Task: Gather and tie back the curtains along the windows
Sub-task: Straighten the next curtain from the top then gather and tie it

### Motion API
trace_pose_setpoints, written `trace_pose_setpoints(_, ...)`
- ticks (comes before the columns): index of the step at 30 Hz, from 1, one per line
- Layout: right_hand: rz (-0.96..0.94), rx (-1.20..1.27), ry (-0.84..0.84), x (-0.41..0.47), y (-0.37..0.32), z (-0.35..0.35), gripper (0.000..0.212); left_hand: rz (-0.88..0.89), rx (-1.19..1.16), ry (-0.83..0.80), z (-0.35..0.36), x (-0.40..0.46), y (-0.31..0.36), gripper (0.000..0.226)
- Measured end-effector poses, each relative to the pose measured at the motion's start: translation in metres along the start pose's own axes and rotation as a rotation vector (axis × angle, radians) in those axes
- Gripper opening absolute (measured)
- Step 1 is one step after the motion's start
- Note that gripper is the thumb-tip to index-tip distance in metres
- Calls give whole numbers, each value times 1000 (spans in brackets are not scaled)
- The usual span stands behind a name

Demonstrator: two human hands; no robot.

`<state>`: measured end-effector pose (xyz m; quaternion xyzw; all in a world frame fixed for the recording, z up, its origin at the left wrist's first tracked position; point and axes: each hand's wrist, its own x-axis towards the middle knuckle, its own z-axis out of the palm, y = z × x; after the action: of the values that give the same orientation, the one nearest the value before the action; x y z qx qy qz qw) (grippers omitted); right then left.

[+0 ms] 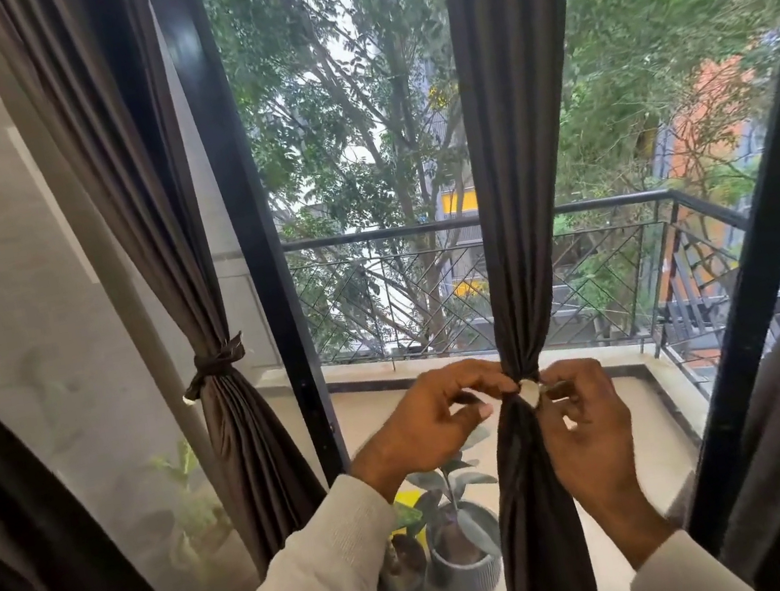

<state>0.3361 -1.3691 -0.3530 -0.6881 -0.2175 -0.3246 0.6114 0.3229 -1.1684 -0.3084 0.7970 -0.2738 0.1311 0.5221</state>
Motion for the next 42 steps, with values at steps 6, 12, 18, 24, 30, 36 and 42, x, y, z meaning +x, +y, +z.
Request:
trace_pose_setpoints(6,-129,-25,-155,-14,10,-6,33,123,323,313,19,0,-1,28)
trace_pose_setpoints(12,-6,-2,-75,-17,6,-10,52,474,638,293,30,3,1,18)
trace_pose_setpoints(18,126,175,65,-14,-10,-11,26,633,848,252,36,8,11,19)
trace_pose_setpoints(24,160,328,56,-9,-13,-11,44,513,792,179,40,29,22,21)
trace_pose_setpoints(30,63,174,131,9,-14,-16,27,119,434,242,36,53,38,3)
trace_pose_setpoints(36,159,434,157,24,-26,-19,47,-112,86,250,30,62,43,8)
trace_pose_setpoints(42,229,372,18,28,-30,-24,17,-130,127,259,20,60,42,8)
